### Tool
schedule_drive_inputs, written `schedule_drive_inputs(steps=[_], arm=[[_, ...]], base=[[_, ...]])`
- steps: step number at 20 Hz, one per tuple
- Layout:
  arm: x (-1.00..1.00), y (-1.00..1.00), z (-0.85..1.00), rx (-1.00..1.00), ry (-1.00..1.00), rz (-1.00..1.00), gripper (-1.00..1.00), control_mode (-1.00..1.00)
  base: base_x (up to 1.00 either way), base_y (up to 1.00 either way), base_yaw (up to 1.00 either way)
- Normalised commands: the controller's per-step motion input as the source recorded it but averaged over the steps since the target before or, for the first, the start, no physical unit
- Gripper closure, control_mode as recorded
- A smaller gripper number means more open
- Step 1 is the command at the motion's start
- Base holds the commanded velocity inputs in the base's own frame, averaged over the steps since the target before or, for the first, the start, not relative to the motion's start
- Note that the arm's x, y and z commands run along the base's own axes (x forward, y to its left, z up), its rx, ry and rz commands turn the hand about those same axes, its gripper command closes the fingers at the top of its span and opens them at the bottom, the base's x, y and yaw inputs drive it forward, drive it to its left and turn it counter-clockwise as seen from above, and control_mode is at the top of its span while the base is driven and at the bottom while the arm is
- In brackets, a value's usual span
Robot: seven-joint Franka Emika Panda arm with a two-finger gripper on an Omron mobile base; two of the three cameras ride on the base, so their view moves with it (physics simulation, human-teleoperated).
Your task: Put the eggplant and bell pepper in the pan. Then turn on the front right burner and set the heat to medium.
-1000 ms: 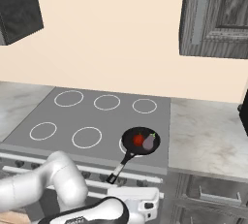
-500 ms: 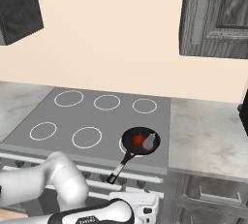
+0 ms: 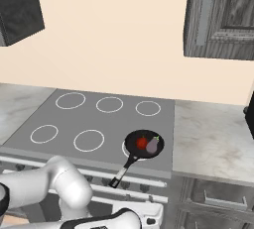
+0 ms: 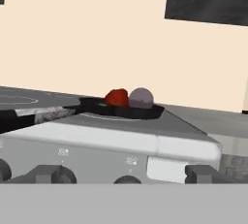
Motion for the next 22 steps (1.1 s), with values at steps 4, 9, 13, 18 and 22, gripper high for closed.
schedule_drive_inputs(steps=[4,9,13,18,22], arm=[[0.08,0.00,-0.04,-0.01,0.00,-0.11,-1.00,-1.00],[0.05,0.00,0.00,0.00,0.00,-0.12,-1.00,-1.00],[0.00,0.19,0.00,0.00,0.00,-0.07,-1.00,-1.00],[0.06,0.24,0.06,-0.05,0.00,-0.01,-1.00,-1.00],[0.10,0.00,0.17,-0.06,0.00,0.00,-1.00,-1.00]], base=[[0.00,0.00,0.00],[0.00,0.00,0.00],[0.00,0.00,0.00],[0.00,0.00,0.00],[0.00,0.00,0.00]])
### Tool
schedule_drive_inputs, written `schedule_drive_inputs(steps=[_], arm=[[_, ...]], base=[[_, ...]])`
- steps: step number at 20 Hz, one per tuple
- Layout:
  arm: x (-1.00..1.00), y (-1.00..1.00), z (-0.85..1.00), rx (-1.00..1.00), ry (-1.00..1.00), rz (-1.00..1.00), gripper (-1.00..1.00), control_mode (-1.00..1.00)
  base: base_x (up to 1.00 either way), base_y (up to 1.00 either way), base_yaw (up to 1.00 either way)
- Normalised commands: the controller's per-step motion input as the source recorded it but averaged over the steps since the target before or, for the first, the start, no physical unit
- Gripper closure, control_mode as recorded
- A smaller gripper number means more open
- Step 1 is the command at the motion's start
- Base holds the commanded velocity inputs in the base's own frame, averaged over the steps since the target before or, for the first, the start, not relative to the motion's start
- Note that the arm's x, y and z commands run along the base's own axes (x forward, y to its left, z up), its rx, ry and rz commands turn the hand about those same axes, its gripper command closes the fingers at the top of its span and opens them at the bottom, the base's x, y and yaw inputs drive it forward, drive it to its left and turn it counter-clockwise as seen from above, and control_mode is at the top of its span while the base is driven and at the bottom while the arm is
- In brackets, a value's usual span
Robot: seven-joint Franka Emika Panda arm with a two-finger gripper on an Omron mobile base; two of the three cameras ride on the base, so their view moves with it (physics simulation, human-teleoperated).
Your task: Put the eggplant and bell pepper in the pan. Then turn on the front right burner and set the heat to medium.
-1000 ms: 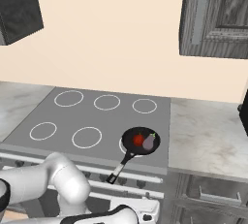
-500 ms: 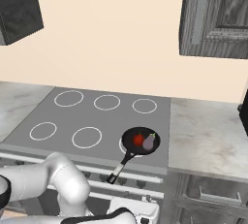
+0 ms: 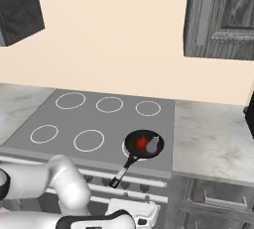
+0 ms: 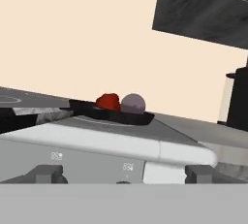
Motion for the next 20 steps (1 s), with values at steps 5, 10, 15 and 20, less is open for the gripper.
schedule_drive_inputs(steps=[5,10,15,20], arm=[[0.15,0.00,0.17,0.00,0.00,0.00,-1.00,-1.00],[0.13,0.00,0.00,0.00,0.00,0.00,-1.00,-1.00],[0.20,0.00,-0.11,0.02,0.00,0.00,-1.00,-1.00],[0.05,-0.07,-0.35,0.07,0.02,0.00,-1.00,-1.00]], base=[[0.00,0.00,0.00],[0.00,0.00,0.00],[0.00,0.00,0.00],[0.00,0.00,0.00]])
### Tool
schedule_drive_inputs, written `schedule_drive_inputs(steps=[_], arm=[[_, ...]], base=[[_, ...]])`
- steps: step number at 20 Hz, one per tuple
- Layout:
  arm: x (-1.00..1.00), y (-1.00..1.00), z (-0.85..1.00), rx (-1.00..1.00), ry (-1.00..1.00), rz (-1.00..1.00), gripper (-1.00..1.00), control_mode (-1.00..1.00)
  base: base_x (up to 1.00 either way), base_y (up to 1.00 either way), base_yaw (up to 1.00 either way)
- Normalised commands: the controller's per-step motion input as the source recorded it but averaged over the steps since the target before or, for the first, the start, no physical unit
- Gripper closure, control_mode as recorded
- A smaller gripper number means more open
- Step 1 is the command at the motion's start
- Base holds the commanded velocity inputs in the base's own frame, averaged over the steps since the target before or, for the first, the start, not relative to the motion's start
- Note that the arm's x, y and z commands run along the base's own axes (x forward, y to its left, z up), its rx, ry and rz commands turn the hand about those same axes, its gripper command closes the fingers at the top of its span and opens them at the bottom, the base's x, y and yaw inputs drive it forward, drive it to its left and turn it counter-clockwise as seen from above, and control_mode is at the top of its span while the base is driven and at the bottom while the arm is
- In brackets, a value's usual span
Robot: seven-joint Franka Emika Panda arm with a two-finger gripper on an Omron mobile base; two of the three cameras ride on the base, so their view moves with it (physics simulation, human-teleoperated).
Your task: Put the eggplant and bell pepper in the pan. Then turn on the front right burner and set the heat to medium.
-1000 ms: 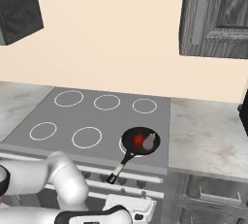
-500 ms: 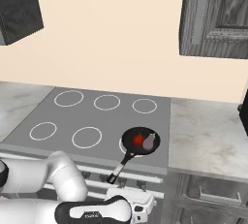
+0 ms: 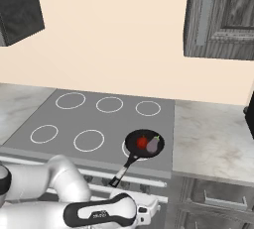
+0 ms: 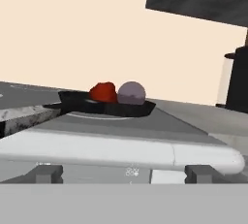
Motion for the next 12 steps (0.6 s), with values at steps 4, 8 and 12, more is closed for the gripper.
schedule_drive_inputs(steps=[4,8,12], arm=[[0.00,-0.16,-0.42,0.08,0.02,0.00,-1.00,-1.00],[0.00,-0.05,-0.22,0.05,0.00,0.00,-1.00,-1.00],[0.00,0.00,-0.11,0.03,0.00,0.00,-1.00,-1.00]], base=[[0.00,0.00,0.00],[0.00,0.00,0.00],[0.00,0.00,0.00]])
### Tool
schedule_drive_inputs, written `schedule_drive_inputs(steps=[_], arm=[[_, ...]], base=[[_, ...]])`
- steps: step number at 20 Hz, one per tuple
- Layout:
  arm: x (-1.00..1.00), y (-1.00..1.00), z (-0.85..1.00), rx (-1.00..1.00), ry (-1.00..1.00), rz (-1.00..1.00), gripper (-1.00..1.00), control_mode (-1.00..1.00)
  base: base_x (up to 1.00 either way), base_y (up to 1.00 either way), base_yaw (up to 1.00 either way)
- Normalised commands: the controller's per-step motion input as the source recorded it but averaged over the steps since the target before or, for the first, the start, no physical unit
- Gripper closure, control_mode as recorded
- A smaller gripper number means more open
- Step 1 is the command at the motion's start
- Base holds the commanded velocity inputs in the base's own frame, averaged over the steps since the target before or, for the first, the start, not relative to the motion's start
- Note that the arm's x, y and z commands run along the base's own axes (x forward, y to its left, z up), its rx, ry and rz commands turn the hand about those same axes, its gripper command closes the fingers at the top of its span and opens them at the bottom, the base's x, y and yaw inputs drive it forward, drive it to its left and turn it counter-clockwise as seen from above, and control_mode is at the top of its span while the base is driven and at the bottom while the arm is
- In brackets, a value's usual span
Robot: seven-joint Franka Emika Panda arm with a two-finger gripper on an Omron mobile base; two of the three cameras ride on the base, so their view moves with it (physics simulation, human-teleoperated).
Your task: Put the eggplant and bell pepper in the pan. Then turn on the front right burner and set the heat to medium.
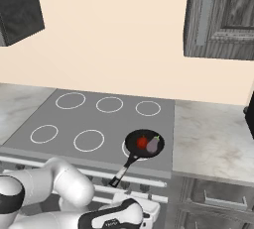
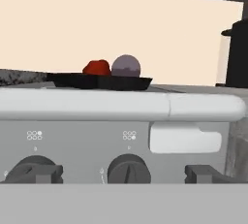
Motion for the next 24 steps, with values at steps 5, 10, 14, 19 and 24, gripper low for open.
schedule_drive_inputs(steps=[5,10,14,19,24], arm=[[0.00,0.00,-0.01,0.01,0.00,0.03,-1.00,-1.00],[0.03,0.00,0.08,0.00,0.01,0.03,-1.00,-1.00],[0.09,0.00,0.09,0.00,0.02,0.02,-1.00,-1.00],[0.02,0.00,0.11,0.00,0.00,0.02,-1.00,-1.00],[0.13,0.00,0.00,0.00,0.01,0.01,-1.00,-1.00]], base=[[0.00,0.00,0.00],[0.00,0.00,0.00],[0.00,0.00,0.00],[0.00,0.00,0.00],[0.00,0.00,0.00]])
